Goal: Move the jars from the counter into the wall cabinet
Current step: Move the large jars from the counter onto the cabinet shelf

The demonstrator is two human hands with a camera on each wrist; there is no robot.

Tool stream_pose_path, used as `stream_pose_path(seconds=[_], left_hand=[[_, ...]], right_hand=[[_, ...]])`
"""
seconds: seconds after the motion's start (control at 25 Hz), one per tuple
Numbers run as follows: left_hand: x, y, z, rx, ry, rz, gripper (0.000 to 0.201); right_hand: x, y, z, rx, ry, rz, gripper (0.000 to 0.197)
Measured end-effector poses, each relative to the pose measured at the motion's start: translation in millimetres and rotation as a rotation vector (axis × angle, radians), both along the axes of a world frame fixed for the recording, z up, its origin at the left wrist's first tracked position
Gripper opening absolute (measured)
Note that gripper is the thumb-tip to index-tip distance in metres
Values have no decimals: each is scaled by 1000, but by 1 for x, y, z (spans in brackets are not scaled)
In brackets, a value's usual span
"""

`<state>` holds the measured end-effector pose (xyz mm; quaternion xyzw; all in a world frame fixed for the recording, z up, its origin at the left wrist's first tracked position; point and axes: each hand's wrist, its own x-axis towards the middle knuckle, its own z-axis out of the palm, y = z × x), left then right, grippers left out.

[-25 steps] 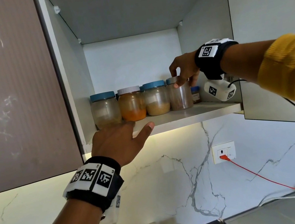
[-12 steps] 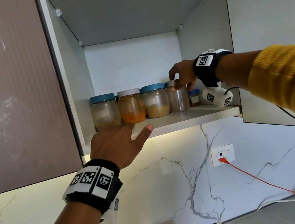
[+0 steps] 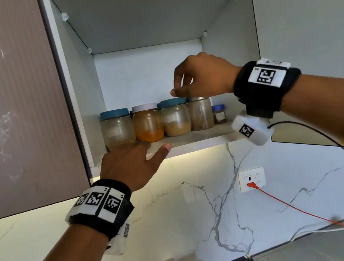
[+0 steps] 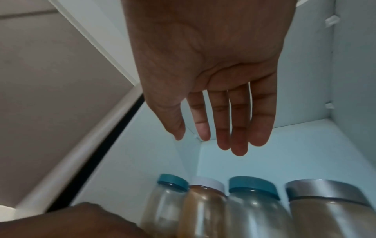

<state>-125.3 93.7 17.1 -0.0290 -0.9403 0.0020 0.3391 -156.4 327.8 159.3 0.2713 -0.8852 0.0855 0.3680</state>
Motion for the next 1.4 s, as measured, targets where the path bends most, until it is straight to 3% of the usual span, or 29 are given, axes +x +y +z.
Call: stream_pose_path(seconds=[0.12, 0.32, 0.44, 0.6, 0.88, 1.08, 1.4], left_hand=[[6, 0, 1, 71, -31, -74, 78], [39, 5, -36, 265, 357, -422, 46], [61, 4, -87, 259, 471, -464, 30], [58, -10, -175, 304, 168, -392, 26], [32, -36, -309, 611, -386, -314, 11], [18, -42, -349, 645, -543, -232, 10], [13, -42, -370, 703, -555, -217, 12]], right_hand=[[29, -7, -35, -95, 5, 122, 26], [56, -7, -112, -245, -2, 361, 21], [63, -6, -168, -285, -69, 377, 26], [45, -18, -253, -253, -204, 303, 28], [-7, -51, -407, 63, -699, 81, 33], [-62, -67, -477, 164, -868, -21, 39], [-140, -85, -540, 284, -916, -186, 69]])
